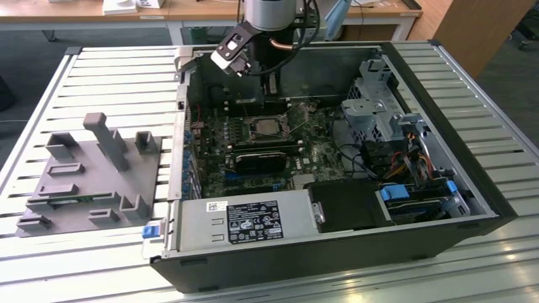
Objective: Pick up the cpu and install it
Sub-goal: 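Close the cpu cover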
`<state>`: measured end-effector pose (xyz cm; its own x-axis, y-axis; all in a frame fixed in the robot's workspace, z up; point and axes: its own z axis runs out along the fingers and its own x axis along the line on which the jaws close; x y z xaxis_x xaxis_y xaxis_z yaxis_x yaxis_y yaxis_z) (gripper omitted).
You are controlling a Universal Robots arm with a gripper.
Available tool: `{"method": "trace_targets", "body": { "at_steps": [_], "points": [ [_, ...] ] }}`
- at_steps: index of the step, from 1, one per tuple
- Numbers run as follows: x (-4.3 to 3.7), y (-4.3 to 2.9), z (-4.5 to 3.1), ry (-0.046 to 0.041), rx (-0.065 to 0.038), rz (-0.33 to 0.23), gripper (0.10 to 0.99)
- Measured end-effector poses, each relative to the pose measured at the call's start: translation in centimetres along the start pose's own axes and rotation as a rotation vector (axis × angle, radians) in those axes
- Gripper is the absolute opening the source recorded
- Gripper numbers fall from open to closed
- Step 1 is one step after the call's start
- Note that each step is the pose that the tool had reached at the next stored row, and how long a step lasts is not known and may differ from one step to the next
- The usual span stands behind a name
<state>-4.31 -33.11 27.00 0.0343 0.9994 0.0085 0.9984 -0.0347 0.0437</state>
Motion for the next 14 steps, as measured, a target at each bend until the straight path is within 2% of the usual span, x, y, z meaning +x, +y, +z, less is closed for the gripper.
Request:
{"method": "trace_targets", "body": {
  "at_steps": [2,4,12,14],
  "points": [
    [-0.62,0.02,0.05,0.0004,0.0,0.0,0.106],
    [-0.77,0.33,0.13,0.0004,0.0,0.0,0.106],
    [-0.65,3.88,0.47,0.0003,0.0,0.0,0.106],
    [-0.6,4.37,0.55,0.0003,0.0,-0.002,0.106]
  ]
}}
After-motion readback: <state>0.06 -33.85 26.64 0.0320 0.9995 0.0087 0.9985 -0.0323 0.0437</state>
